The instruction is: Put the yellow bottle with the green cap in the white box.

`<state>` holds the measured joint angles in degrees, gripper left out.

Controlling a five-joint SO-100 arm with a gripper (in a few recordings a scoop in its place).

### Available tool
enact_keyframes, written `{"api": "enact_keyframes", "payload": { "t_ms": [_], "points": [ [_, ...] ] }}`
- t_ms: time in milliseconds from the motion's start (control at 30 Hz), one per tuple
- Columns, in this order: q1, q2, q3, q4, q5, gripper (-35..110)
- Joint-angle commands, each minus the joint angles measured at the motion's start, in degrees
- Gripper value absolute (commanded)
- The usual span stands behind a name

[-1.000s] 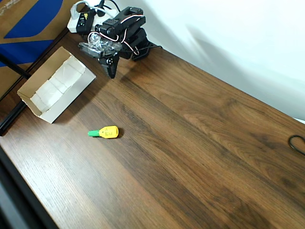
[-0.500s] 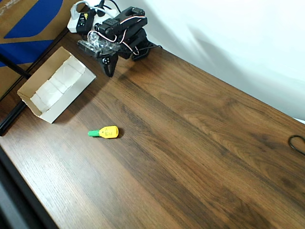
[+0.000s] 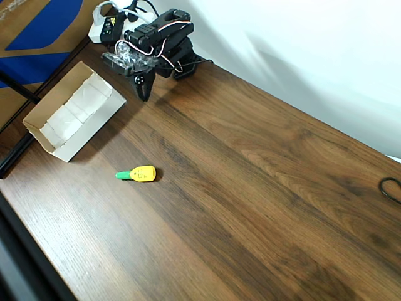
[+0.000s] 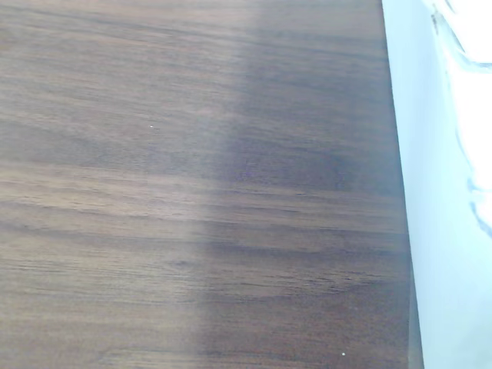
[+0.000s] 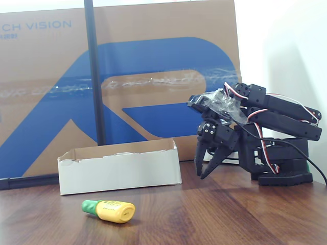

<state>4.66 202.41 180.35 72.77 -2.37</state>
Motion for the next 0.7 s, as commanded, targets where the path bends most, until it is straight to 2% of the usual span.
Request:
{"api": "enact_keyframes", "payload": {
  "t_ms": [0, 367, 667],
  "points": [
    [1.14, 2.20, -1.05, 0.53, -2.11, 2],
    [0.70, 0.70, -13.01, 2.81, -2.90, 2],
    [-0.18, -20.83, -26.46, -0.88, 0.00, 1]
  ]
}}
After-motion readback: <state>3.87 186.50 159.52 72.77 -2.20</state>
